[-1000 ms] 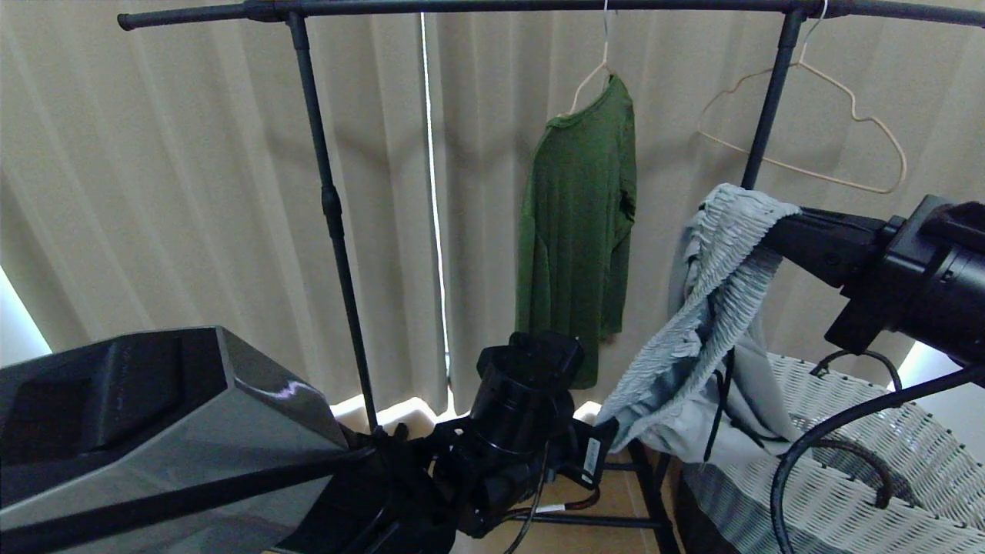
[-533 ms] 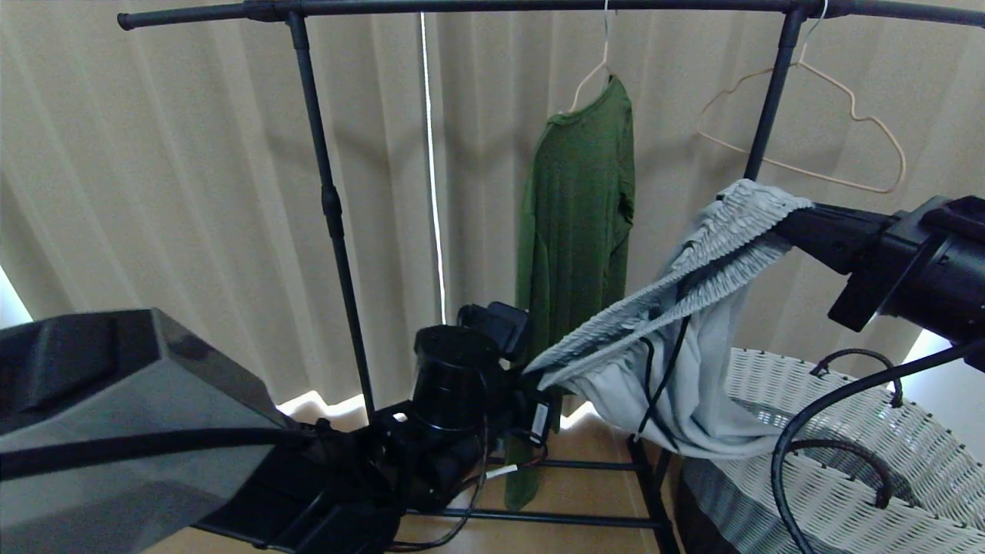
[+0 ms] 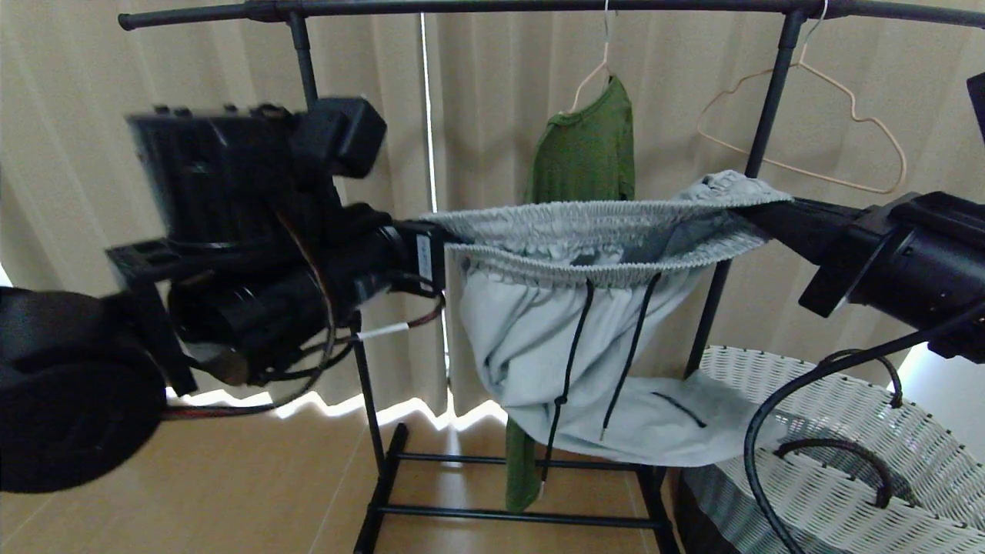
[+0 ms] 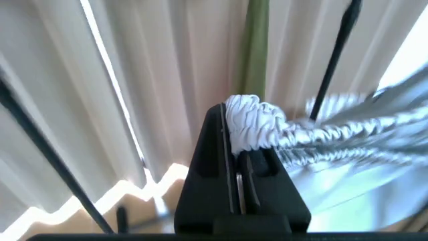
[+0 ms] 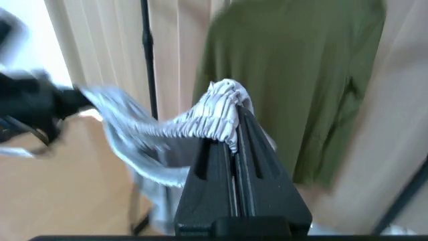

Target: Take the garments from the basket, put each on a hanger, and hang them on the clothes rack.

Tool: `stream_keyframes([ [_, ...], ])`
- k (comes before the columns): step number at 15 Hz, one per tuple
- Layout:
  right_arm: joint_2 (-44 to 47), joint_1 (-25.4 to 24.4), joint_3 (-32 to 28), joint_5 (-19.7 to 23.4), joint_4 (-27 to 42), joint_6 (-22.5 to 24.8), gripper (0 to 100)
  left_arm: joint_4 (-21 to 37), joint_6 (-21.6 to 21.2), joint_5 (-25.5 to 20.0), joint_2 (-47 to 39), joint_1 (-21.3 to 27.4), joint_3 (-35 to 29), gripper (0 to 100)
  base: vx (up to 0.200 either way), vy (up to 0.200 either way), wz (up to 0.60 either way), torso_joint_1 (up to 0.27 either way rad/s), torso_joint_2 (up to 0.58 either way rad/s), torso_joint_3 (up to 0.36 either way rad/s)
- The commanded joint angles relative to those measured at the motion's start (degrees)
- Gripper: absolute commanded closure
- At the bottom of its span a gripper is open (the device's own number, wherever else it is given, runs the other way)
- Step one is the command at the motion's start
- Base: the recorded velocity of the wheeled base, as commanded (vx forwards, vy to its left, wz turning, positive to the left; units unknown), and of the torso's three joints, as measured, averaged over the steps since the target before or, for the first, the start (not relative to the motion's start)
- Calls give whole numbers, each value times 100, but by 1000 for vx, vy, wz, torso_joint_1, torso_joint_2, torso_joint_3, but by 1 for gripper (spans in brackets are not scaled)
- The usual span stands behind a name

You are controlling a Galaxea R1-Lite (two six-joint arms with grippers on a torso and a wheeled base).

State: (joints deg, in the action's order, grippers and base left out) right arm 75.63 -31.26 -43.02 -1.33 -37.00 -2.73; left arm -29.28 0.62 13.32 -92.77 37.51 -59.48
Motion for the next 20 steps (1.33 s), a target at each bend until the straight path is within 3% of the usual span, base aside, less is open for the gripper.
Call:
stream_keyframes([
  [1,268,-3,4,-8,-466,9,100,1003,-9,-199,725,-68,-1110,100,0,0,0,0,0,0],
  [2,356,-3,-5,-17,-642,18,100,1513,-53,-313,752,-77,-1567,100,0,0,0,0,0,0],
  [3,356,-3,-5,-17,-642,18,100,1513,-53,-313,752,-77,-1567,100,0,0,0,0,0,0],
  [4,435,-3,-13,-17,-941,27,100,2331,-80,-339,716,-95,-2349,100,0,0,0,0,0,0],
  [6,426,-3,-40,-25,-1020,36,100,2796,-106,-330,769,-68,-2393,100,0,0,0,0,0,0],
  [9,409,-3,-49,-34,-1020,36,100,2858,-440,-330,980,-51,-1927,100,0,0,0,0,0,0],
  [20,171,-3,-49,-25,-950,62,100,2770,-458,-330,1235,-42,-1233,100,0,0,0,0,0,0],
])
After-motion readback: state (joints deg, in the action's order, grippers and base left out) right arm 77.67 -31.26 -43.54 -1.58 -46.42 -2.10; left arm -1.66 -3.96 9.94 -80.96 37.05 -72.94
